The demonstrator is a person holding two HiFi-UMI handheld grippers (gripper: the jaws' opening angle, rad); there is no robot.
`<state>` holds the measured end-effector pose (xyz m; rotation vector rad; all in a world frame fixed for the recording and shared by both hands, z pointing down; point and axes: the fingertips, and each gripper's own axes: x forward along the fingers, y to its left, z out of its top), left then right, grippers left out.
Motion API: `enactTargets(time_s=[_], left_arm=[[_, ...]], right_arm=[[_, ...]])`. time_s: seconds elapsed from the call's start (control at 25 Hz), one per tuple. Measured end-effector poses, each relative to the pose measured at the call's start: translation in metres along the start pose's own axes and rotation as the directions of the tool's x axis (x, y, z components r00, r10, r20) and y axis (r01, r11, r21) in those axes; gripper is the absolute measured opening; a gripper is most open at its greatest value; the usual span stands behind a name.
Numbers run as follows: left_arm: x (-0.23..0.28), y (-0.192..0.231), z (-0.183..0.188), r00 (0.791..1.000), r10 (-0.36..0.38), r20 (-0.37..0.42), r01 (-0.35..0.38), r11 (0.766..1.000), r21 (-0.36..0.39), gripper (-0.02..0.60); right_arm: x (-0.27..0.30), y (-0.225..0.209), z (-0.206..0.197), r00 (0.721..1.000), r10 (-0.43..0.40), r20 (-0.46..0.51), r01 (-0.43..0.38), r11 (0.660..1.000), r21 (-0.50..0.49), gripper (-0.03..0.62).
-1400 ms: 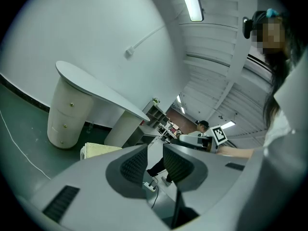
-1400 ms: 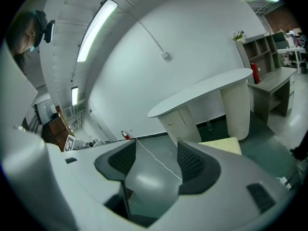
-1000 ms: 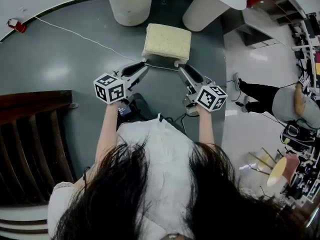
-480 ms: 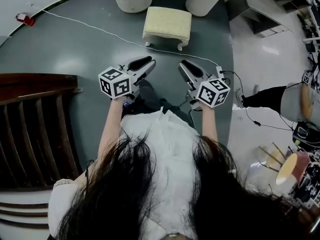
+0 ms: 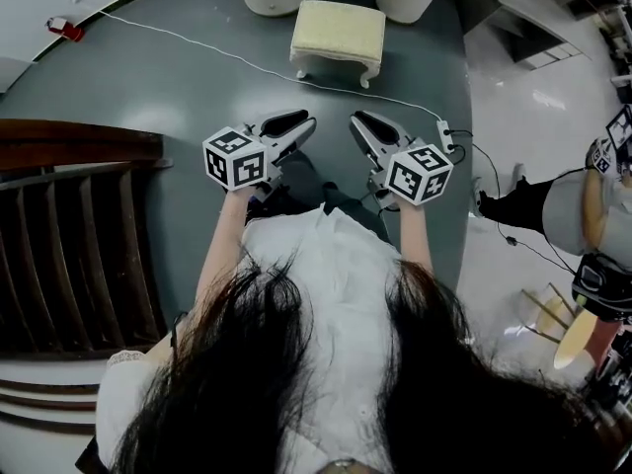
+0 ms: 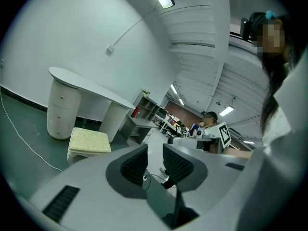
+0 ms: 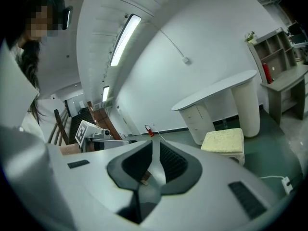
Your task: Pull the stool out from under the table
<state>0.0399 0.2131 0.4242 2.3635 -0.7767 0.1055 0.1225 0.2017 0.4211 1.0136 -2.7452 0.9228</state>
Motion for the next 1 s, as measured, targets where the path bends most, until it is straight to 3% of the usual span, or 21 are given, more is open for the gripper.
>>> enactTargets(time_s=[1.0], left_arm=[[-0.012,-0.008,0.009,1.000,0.006,0.014,-0.007,0.999,0.033,0.107]], right_arm=[[-0.002,0.016,0.000,1.000,0.009,-0.003,-0.009,0.999,-0.040,0.063]])
